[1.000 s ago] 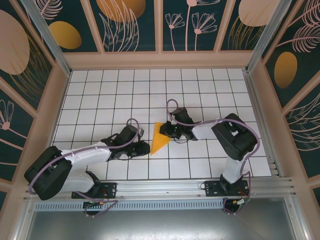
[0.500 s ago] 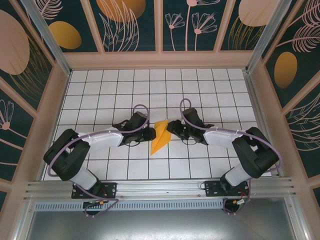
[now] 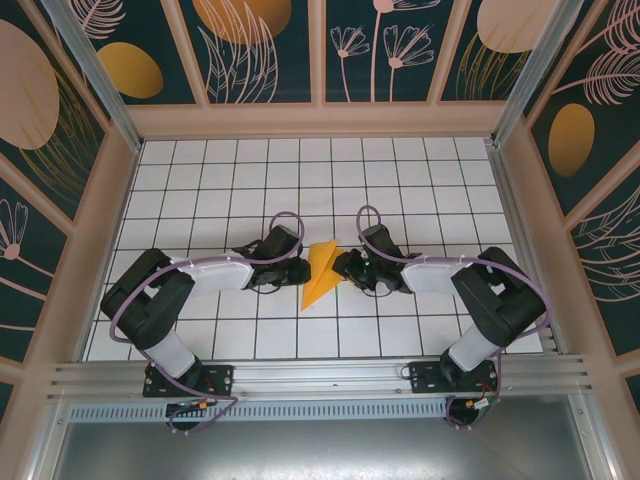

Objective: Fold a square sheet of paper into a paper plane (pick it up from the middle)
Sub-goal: Turn over the paper at the center of the table.

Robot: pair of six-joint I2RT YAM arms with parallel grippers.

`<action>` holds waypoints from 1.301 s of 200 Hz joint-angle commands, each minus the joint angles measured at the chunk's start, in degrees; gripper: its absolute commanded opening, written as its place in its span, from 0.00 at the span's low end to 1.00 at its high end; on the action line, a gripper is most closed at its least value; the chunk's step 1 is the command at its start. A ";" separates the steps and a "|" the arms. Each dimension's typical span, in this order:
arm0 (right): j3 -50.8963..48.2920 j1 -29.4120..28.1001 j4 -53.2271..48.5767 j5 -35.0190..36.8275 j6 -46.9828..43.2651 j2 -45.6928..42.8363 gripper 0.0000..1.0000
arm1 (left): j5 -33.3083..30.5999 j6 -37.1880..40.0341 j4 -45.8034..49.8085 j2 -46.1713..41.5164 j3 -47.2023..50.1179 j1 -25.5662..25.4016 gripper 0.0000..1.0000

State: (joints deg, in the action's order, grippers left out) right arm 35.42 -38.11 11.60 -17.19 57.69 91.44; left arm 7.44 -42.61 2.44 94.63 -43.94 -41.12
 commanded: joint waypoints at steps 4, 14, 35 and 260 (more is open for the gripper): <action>0.88 -1.09 0.84 -0.94 1.55 1.77 0.41 | 1.73 0.80 -0.59 1.93 -0.79 0.25 0.34; 0.88 -1.26 1.39 -0.92 1.65 1.79 0.41 | 2.03 0.95 -0.59 2.20 -1.01 0.25 0.33; 1.77 -1.20 1.44 -1.52 1.73 2.61 0.41 | 2.63 0.93 -0.85 2.80 -1.08 0.26 0.33; 9.26 -1.71 -9.66 2.73 -0.17 2.95 0.43 | 3.54 -0.31 -1.32 5.83 0.16 0.19 0.24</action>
State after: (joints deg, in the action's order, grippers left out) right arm 44.03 -39.40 9.34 -18.22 59.18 97.60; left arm 8.51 -42.46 3.27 96.38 -45.01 -40.10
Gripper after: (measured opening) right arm 0.428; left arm 0.247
